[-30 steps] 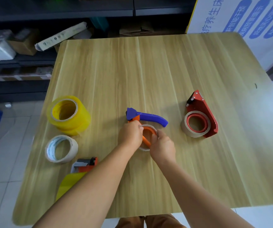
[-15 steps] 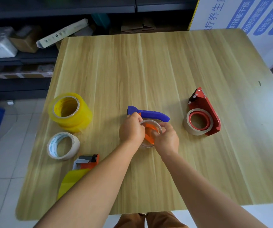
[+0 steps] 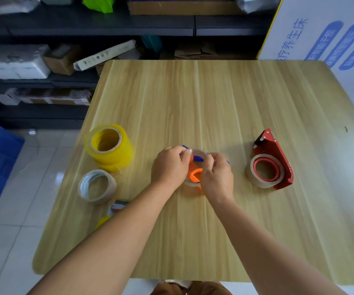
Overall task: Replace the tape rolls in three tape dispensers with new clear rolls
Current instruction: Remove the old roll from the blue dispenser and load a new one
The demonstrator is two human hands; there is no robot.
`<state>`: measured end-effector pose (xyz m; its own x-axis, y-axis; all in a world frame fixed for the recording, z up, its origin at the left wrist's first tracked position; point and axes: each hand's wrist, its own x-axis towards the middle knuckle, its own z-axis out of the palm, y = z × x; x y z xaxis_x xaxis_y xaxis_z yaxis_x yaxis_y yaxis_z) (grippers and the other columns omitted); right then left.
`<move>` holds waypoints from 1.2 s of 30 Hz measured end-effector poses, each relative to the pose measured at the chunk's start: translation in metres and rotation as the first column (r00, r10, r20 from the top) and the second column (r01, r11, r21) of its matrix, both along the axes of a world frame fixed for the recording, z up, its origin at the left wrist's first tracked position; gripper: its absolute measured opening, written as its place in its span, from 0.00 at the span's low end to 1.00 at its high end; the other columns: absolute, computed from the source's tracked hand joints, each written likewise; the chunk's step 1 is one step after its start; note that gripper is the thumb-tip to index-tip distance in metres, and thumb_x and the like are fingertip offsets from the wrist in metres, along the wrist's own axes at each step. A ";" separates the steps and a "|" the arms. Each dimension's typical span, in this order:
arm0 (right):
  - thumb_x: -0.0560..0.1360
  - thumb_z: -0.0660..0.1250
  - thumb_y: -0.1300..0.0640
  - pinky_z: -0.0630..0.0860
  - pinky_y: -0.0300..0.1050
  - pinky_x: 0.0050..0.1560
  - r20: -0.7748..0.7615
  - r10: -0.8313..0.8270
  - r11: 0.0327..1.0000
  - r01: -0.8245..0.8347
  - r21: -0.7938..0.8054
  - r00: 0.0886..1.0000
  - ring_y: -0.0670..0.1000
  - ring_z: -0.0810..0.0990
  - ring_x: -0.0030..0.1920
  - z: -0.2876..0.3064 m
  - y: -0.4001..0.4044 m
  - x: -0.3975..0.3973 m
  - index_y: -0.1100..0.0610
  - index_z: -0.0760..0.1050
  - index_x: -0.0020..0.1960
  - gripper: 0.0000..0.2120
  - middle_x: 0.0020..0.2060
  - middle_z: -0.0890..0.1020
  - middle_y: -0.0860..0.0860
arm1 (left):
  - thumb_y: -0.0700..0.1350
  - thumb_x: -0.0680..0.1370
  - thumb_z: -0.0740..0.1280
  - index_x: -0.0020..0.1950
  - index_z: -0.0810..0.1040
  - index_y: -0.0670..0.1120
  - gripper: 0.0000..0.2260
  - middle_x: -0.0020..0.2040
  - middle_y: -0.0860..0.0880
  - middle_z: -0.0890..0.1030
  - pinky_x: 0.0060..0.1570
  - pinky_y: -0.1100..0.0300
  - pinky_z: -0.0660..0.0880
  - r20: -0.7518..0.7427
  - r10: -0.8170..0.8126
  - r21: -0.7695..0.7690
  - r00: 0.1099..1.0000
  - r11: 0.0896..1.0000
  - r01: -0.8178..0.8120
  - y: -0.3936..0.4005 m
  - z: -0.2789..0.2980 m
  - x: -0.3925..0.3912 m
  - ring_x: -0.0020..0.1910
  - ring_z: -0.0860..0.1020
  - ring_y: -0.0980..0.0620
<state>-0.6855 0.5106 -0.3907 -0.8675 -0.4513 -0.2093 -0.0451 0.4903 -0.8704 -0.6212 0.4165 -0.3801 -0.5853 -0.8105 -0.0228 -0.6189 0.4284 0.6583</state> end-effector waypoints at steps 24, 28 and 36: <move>0.77 0.58 0.59 0.64 0.42 0.30 0.139 0.626 0.757 -0.640 0.129 0.768 0.51 0.70 0.32 0.017 -0.124 0.124 0.60 0.79 0.49 0.11 0.35 0.76 0.53 | 0.50 0.79 0.62 0.48 0.82 0.42 0.13 0.45 0.43 0.83 0.39 0.58 0.71 0.135 0.496 0.000 0.858 0.866 -0.500 -0.089 0.009 0.188 0.44 0.79 0.43; 0.75 0.59 0.62 0.70 0.45 0.35 0.184 0.627 0.745 -0.652 0.140 0.757 0.52 0.73 0.35 0.006 -0.133 0.131 0.59 0.81 0.50 0.11 0.38 0.80 0.56 | 0.49 0.79 0.62 0.50 0.82 0.42 0.13 0.48 0.42 0.83 0.42 0.57 0.71 0.153 0.512 0.037 0.846 0.852 -0.522 -0.096 -0.005 0.195 0.48 0.79 0.42; 0.76 0.60 0.60 0.65 0.39 0.28 0.249 0.600 0.764 -0.637 0.104 0.760 0.45 0.70 0.29 -0.007 -0.145 0.140 0.51 0.79 0.55 0.13 0.36 0.79 0.48 | 0.49 0.79 0.61 0.49 0.82 0.42 0.14 0.46 0.42 0.83 0.37 0.59 0.65 0.139 0.615 0.083 0.776 0.774 -0.628 -0.110 -0.019 0.195 0.38 0.71 0.48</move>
<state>-0.5458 0.3653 -0.3980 -0.3451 -0.8158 -0.4641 -0.2357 0.5540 -0.7985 -0.4259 0.3069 -0.3989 0.0562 -0.9837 -0.1709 -0.7866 -0.1490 0.5992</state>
